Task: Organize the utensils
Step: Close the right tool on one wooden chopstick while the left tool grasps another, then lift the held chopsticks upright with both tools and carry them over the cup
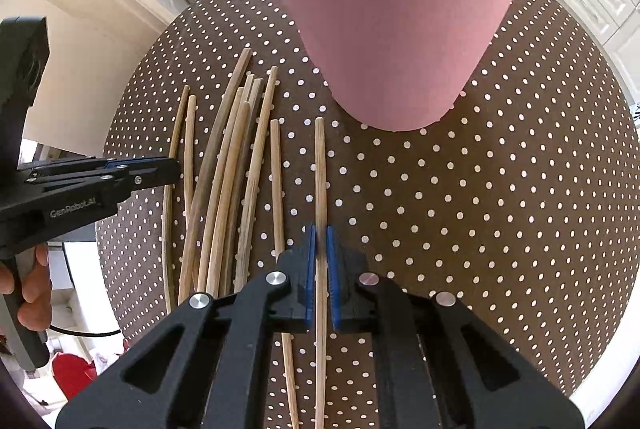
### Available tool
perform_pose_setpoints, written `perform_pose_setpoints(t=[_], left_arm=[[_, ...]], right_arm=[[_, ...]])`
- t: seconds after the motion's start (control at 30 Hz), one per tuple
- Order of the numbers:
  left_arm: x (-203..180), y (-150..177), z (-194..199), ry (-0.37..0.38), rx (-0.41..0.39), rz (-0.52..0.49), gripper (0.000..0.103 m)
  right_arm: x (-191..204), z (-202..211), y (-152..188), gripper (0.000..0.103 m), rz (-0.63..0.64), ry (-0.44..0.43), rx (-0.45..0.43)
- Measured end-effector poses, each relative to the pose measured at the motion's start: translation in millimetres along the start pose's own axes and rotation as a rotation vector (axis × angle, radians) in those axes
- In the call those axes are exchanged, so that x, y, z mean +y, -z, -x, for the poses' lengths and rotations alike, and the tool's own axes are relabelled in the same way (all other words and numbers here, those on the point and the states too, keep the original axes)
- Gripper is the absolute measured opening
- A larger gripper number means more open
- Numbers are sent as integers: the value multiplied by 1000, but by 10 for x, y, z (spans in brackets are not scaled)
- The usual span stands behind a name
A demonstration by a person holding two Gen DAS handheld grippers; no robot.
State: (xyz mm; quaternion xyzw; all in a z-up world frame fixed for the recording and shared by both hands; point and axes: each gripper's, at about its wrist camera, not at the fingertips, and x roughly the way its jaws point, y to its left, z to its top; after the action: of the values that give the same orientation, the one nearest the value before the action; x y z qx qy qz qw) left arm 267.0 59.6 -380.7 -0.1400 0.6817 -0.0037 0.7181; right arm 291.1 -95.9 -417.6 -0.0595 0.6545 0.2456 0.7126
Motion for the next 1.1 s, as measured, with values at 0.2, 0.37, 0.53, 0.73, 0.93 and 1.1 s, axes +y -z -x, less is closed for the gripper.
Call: perform_pose_setpoints(t=[0.2, 0.37, 0.53, 0.73, 0.93, 1.1], left_arm=[[-77, -8, -3, -46, 54, 10, 17], [-159, -173, -75, -102, 125, 37, 22], [-319, -392, -205, -199, 137, 19, 68], [-420, -481, -163, -200, 108, 13, 49], [-390, -556, -107, -188, 105, 4, 32], [-308, -505, -61, -172, 89, 7, 10]], right_arm=[[59, 44, 11, 5, 5, 14, 2], [80, 12, -97, 5, 19, 20, 11], [66, -47, -215, 5, 17, -9, 21], [-6, -75, -275, 5, 14, -27, 16], [-83, -93, -325, 5, 14, -38, 17], [-107, -94, -380, 5, 19, -41, 20]])
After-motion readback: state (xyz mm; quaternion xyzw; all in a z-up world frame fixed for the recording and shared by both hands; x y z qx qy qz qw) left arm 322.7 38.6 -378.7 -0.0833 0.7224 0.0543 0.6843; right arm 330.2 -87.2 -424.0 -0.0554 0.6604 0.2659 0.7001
